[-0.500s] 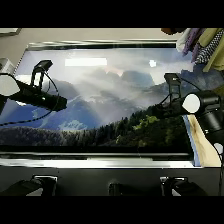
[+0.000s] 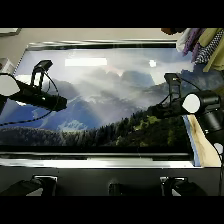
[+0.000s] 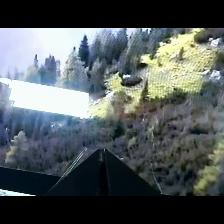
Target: Fold the clothes and pants, and hang the long-sleeved shirts on hangers.
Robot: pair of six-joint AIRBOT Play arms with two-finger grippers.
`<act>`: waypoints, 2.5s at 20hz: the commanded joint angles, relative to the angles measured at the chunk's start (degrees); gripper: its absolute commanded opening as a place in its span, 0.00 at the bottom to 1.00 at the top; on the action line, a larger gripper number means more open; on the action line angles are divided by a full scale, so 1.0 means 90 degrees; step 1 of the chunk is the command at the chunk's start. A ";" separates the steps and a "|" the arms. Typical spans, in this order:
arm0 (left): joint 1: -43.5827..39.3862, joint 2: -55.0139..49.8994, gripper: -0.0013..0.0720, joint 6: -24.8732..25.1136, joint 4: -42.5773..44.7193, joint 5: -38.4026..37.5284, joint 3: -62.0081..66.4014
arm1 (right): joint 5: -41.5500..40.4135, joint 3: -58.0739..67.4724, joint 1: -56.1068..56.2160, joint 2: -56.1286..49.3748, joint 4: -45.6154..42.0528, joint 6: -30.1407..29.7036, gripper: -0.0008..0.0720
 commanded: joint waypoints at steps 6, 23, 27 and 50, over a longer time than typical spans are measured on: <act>-0.0002 0.0005 0.04 0.0002 0.0000 0.0002 -0.0002 | 0.0000 0.0005 0.0007 0.0005 0.0000 -0.0012 0.06; 0.3257 -0.2154 1.00 -0.2198 0.2361 0.3184 -0.0058 | 0.0000 0.0002 0.0007 0.0005 0.0000 -0.0012 0.06; 0.4163 -0.3118 1.00 -0.2319 0.2310 0.4391 0.0141 | 0.0000 0.0005 0.0007 0.0005 0.0000 -0.0012 0.06; 0.2412 -0.2169 0.03 0.0240 -0.1486 0.2317 0.0393 | 0.0000 0.0002 0.0007 0.0005 0.0000 -0.0012 0.06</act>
